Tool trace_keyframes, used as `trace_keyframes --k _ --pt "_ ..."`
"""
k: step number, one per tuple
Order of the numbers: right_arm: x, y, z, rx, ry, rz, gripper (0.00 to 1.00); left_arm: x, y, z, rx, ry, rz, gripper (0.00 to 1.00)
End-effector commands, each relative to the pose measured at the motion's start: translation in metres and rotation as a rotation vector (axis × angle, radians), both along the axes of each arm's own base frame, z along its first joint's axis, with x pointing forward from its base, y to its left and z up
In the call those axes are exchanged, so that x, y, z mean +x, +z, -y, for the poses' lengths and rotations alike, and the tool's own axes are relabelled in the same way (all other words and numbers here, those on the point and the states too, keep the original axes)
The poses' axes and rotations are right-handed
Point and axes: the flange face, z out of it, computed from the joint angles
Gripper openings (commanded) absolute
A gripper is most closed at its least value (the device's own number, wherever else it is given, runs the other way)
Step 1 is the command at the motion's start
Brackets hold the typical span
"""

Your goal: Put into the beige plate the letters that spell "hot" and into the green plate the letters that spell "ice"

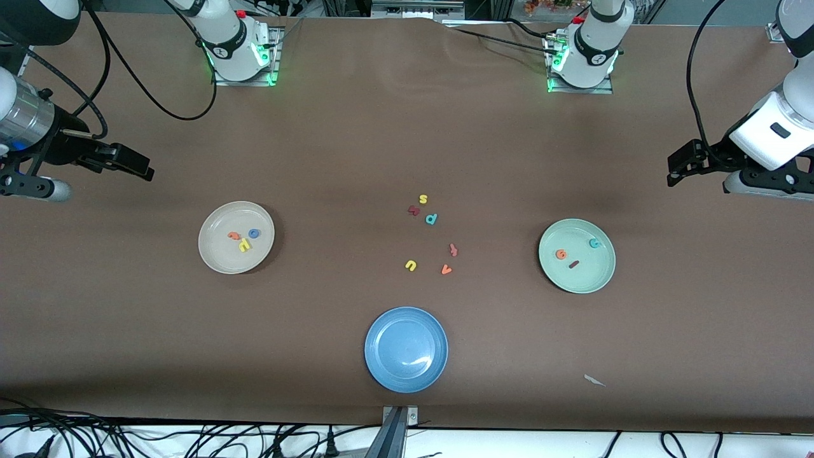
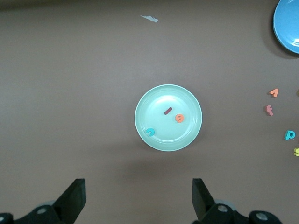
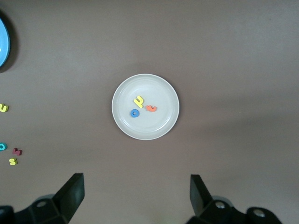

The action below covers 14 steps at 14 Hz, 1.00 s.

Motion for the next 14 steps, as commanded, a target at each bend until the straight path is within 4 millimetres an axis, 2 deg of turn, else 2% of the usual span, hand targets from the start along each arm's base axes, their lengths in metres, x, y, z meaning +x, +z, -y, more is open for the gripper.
trace_keyframes --k 1,7,10,14 --pt "-0.004 0.011 0.002 -0.013 0.002 -0.001 1.00 0.002 0.005 -0.001 0.007 0.005 -0.002 1.00" --pt "-0.005 0.013 0.006 -0.009 -0.003 0.005 1.00 0.002 0.005 -0.001 0.007 0.005 -0.002 1.00" --pt "-0.005 0.014 0.015 -0.009 -0.018 0.007 1.00 0.002 0.005 0.001 0.005 0.006 -0.002 1.00" --pt "-0.005 0.014 0.013 -0.009 -0.017 0.007 1.00 0.002 0.006 0.000 0.005 0.018 0.000 1.00"
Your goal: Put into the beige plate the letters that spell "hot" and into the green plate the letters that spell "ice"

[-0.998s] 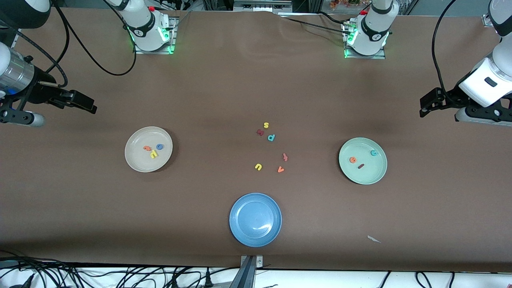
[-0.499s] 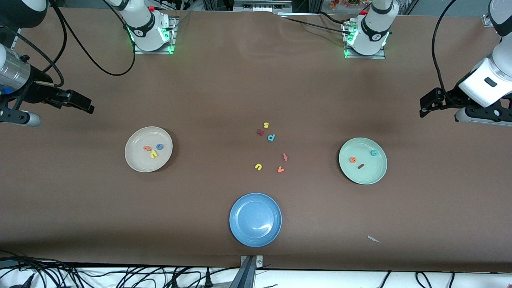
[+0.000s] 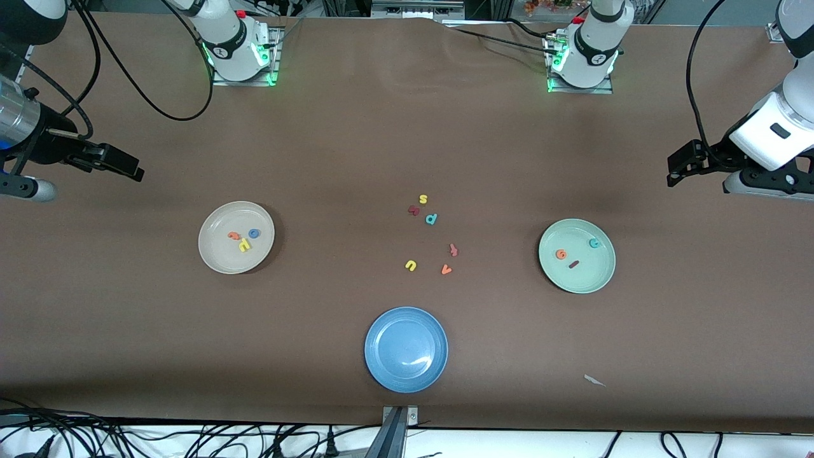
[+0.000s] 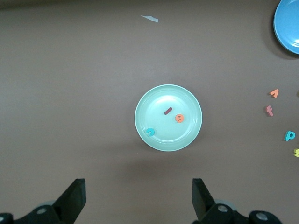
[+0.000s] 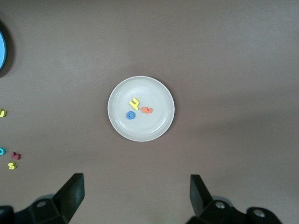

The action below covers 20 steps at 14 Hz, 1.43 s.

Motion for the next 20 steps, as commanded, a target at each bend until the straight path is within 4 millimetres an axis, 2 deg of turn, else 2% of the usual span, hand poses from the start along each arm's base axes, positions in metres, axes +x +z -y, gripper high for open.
trace_keyframes --k 1,11,20 --pt "-0.0057 0.0107 -0.0010 -0.009 0.007 0.002 1.00 0.0019 0.0065 -0.0001 0.005 0.011 0.000 1.00" --pt "-0.0058 0.0107 -0.0019 -0.008 0.008 0.002 1.00 0.0015 0.0074 -0.0018 0.005 0.019 0.002 1.00" --pt "-0.0057 0.0108 -0.0003 -0.007 0.004 0.002 1.00 0.0016 0.0048 0.0077 0.003 0.053 -0.004 1.00"
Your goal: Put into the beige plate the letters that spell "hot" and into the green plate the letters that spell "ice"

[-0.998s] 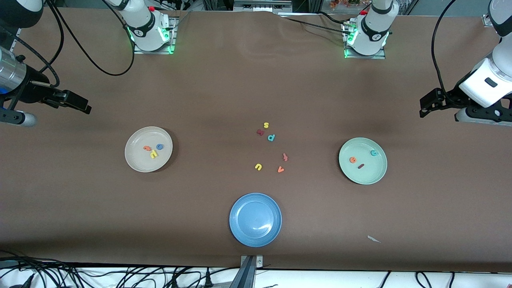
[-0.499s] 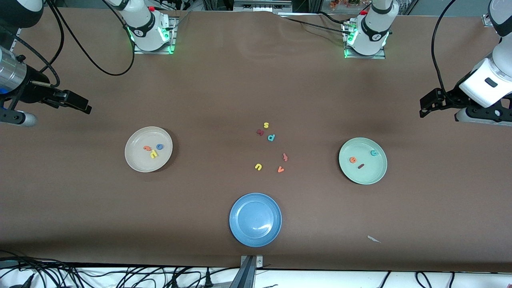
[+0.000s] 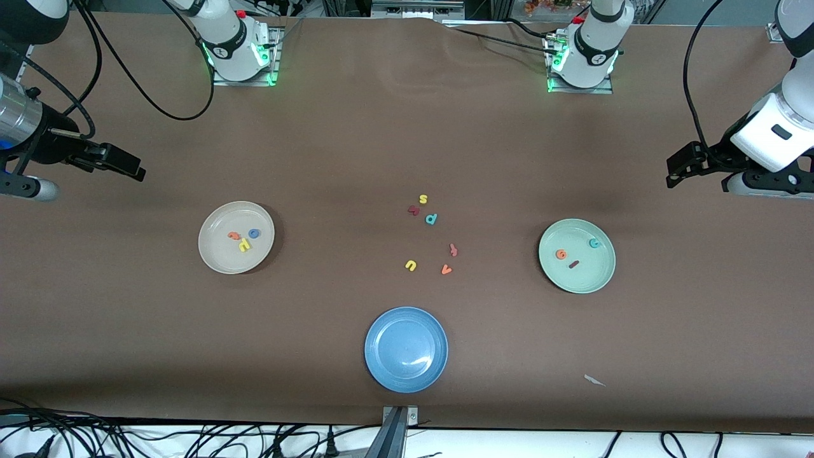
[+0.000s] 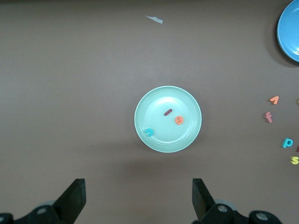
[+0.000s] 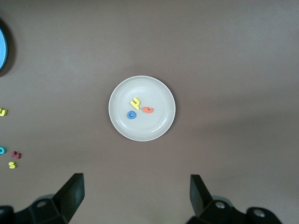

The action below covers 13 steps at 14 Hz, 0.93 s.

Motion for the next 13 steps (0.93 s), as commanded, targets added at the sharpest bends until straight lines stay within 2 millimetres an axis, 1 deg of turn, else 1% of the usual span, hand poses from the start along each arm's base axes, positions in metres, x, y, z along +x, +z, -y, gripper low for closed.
trace_keyframes --k 1,4,6,13 --pt "-0.0055 0.0107 0.0012 -0.008 0.001 0.002 1.00 0.0019 0.0031 0.0063 0.005 0.003 -0.008 1.00" --pt "-0.0055 0.0107 0.0012 -0.007 0.002 0.002 1.00 -0.0008 0.0074 0.0056 0.004 0.005 -0.008 1.00" --pt "-0.0055 0.0107 0.0012 -0.008 0.001 0.002 1.00 0.0002 0.0030 0.0090 0.004 0.009 -0.017 1.00" --pt "-0.0035 0.0075 0.0002 -0.010 0.001 0.001 1.00 -0.0004 0.0038 0.0108 0.003 0.028 -0.017 1.00"
